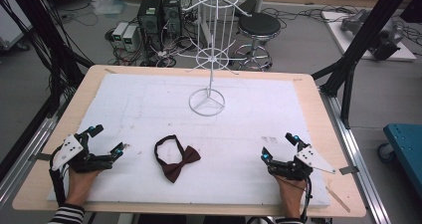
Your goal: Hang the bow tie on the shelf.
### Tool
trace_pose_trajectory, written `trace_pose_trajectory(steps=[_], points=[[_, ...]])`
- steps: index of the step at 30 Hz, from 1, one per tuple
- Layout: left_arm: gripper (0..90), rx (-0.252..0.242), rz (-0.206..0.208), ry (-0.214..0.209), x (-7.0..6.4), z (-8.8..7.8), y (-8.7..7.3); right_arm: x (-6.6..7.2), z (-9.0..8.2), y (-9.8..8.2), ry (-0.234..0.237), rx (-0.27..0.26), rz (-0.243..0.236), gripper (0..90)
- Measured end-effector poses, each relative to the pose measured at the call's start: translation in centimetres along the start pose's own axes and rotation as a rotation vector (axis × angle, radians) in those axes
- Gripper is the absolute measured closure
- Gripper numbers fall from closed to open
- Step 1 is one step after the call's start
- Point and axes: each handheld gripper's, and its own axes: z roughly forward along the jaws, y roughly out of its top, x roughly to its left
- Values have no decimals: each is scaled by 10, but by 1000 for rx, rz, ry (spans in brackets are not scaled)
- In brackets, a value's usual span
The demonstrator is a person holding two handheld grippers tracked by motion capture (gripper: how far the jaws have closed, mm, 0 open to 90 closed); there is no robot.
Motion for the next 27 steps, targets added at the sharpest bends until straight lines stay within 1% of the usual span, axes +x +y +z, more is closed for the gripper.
trace_pose_trajectory(steps=[3,6,9,10,17,19,25,27], points=[[17,0,5,0,0,0,0,0,0,0,2,-3,-3,7],[17,-4,-12,-1,1,0,0,0,0,0,-2,-3,1,7],[17,-5,-11,-2,1,0,0,-1,0,0,-5,-7,6,7],[17,-4,-11,-7,1,0,0,-1,0,0,-3,-10,-3,7],[17,-5,0,-5,2,-1,1,0,0,0,-4,-8,-2,7],[17,-9,-9,-13,1,-1,2,-1,0,0,-5,-9,0,7],[17,18,-3,-58,-1,3,19,-1,0,0,-5,-7,3,7],[17,41,7,-77,-2,5,27,-1,0,0,-4,-5,7,7]])
